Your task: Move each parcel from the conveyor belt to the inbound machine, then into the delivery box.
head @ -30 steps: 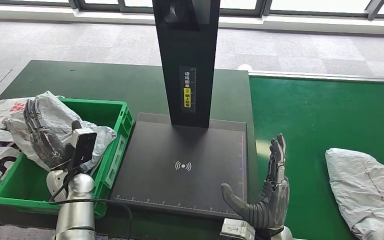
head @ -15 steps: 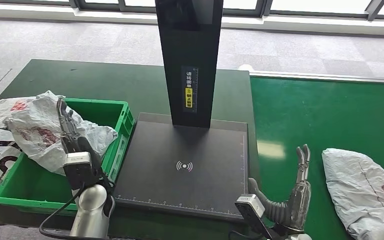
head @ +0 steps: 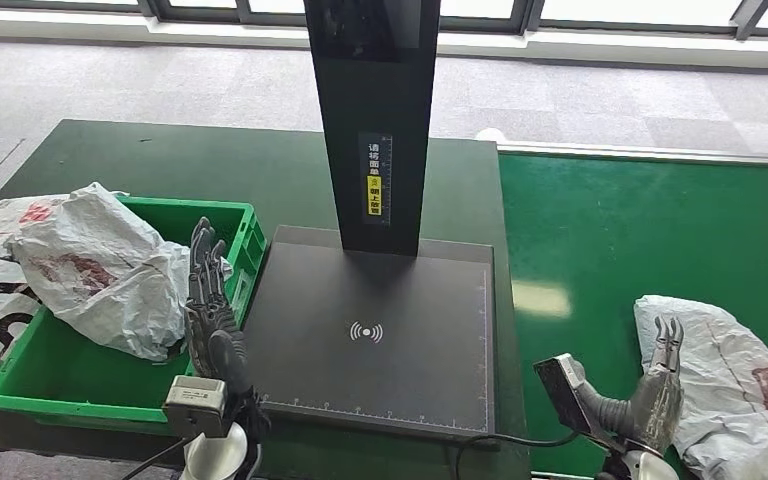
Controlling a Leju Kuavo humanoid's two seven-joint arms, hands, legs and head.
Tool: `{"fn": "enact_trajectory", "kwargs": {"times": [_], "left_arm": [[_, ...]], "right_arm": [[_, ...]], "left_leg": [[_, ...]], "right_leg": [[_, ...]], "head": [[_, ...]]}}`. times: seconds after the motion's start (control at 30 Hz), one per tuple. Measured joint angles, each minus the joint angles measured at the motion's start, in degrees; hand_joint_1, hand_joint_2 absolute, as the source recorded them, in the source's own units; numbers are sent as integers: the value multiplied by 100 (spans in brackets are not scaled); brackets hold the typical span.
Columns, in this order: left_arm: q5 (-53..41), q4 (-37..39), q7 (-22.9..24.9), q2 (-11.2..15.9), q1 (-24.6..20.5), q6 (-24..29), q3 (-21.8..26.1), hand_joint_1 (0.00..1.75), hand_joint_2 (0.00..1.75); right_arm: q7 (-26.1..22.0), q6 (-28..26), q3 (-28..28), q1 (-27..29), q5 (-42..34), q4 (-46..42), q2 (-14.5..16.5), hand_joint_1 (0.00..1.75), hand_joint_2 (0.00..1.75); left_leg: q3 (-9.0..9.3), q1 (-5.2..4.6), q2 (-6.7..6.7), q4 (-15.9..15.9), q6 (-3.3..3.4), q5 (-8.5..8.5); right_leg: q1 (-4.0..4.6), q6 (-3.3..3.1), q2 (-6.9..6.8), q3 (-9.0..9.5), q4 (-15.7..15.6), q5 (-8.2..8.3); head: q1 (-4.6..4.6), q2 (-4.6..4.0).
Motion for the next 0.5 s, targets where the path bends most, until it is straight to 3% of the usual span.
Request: {"fn": "enact_trajectory", "kwargs": {"times": [0.17,0.33,0.5], "left_arm": [[-141,-36,0,11,30,1,-2,0,0],[-147,-34,0,34,27,2,-7,0,0],[-146,-34,0,45,27,2,-7,0,0]], "right_arm": [[590,727,-210,-394,40,753,-308,0,175],[761,674,-386,-809,46,1695,-650,0,175],[781,681,-449,-962,43,2103,-785,0,175]], "left_leg": [[1,-2,4,0,1,0],[1,-7,2,3,3,2],[1,-7,3,4,3,2]], "right_leg": [[-2,1,4,0,0,1],[-8,7,3,2,0,5],[-8,7,4,1,0,5]], "head": [[1,0],[0,0],[-1,0]]}}
